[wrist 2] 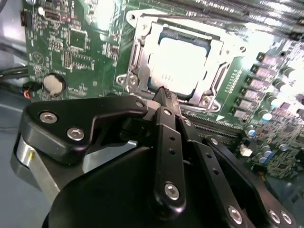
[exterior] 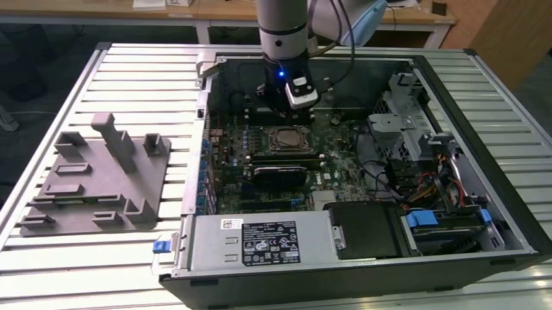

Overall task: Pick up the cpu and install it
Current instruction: 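Install the first cpu locking lever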

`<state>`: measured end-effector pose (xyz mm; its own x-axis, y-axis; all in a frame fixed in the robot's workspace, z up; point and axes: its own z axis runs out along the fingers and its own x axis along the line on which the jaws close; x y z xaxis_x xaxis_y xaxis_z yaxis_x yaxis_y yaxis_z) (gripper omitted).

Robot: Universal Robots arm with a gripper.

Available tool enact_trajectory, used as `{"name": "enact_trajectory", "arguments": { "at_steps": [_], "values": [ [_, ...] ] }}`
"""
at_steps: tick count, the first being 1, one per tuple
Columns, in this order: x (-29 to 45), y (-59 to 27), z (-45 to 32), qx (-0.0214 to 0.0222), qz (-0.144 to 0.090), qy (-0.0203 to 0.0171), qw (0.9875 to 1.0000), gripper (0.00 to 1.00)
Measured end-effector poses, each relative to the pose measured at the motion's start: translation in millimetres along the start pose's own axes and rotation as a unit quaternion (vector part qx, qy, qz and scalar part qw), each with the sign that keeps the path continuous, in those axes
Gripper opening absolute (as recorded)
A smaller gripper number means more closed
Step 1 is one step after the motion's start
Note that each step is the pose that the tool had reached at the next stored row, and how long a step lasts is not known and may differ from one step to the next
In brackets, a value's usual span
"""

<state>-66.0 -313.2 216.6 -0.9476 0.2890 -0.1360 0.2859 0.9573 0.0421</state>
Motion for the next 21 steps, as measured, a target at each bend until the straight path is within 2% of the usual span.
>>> {"name": "enact_trajectory", "arguments": {
  "at_steps": [7, 9, 11, 12, 13, 16, 21],
  "values": [
    [-5.4, -13.5, 0.2, 0.0025, 0.000, 0.0084, 1.0000, 0.11],
    [-6.9, -17.7, 0.2, 0.0039, 0.000, 0.0128, 0.9999, 0.11],
    [-8.3, -19.8, 0.4, 0.0060, 0.000, 0.0200, 0.9998, 0.11],
    [-9.1, -20.3, 0.7, 0.0073, 0.000, 0.0245, 0.9997, 0.11],
    [-15.3, -20.4, 2.2, 0.0158, 0.000, 0.0523, 0.9985, 0.11],
    [-20.8, -18.8, 3.1, 0.0169, 0.000, 0.0561, 0.9983, 0.11],
    [-22.6, -18.3, 3.4, 0.0169, -0.003, 0.0567, 0.9982, 0.11]
  ]
}}
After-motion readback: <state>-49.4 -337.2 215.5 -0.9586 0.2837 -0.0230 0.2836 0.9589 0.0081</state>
